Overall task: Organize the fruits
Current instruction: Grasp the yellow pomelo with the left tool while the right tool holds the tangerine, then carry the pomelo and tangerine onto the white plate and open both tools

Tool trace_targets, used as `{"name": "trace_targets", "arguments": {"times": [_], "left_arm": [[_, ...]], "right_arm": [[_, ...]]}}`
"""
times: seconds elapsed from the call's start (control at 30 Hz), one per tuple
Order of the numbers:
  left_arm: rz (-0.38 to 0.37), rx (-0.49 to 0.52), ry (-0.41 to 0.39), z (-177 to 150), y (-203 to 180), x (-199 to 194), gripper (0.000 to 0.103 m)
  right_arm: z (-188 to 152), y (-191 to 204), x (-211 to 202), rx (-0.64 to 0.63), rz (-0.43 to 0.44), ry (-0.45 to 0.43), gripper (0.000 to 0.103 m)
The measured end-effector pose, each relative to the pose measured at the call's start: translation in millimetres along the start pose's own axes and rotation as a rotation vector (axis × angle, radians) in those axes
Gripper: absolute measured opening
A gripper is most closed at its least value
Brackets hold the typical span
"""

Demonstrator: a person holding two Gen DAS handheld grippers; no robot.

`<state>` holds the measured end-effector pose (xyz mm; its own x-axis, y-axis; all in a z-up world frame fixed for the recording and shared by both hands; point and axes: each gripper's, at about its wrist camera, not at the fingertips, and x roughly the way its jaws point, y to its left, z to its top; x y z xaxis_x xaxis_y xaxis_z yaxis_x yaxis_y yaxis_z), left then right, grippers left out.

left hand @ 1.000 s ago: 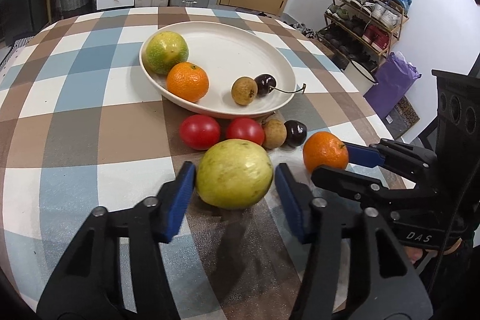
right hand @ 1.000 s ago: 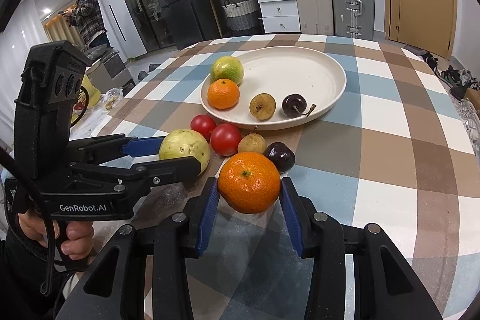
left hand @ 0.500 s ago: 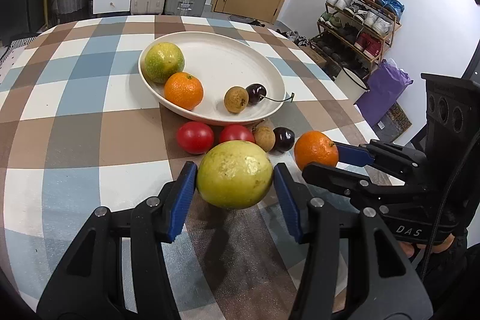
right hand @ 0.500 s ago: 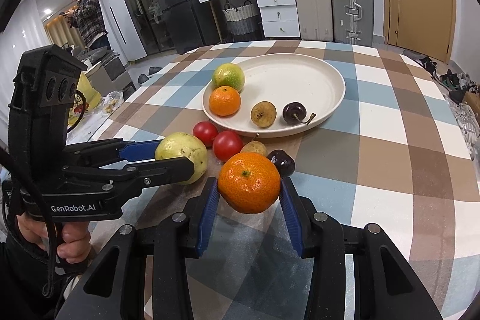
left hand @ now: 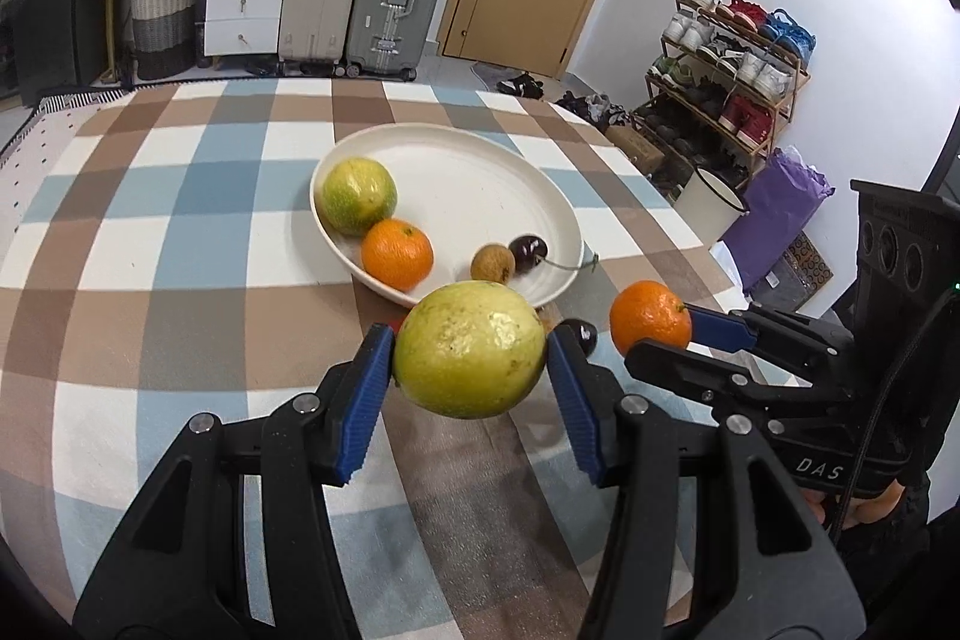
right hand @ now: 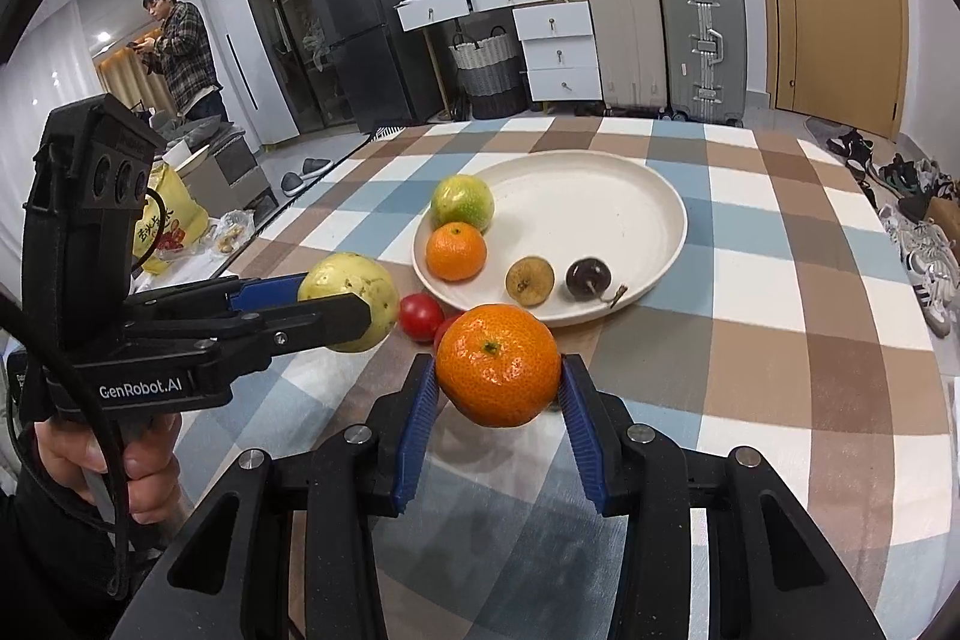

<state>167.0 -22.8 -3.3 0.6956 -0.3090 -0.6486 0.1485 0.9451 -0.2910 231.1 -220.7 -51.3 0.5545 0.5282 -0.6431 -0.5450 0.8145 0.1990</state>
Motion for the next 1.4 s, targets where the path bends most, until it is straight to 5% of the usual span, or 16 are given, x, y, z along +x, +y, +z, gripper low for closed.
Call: {"name": "trace_targets", "arguments": {"times": [0.5,1.4], "left_arm": [[0.032,0.03,-0.047,42,-1,9,0.05],[0.079,0.048,0.002,77,2,101,0.049]], "right_arm": [[39,-16,3,0.003,-0.018,-0.057,0.042],[63,-59,54,0.027,-0.045,-0.03,0.042]]}}
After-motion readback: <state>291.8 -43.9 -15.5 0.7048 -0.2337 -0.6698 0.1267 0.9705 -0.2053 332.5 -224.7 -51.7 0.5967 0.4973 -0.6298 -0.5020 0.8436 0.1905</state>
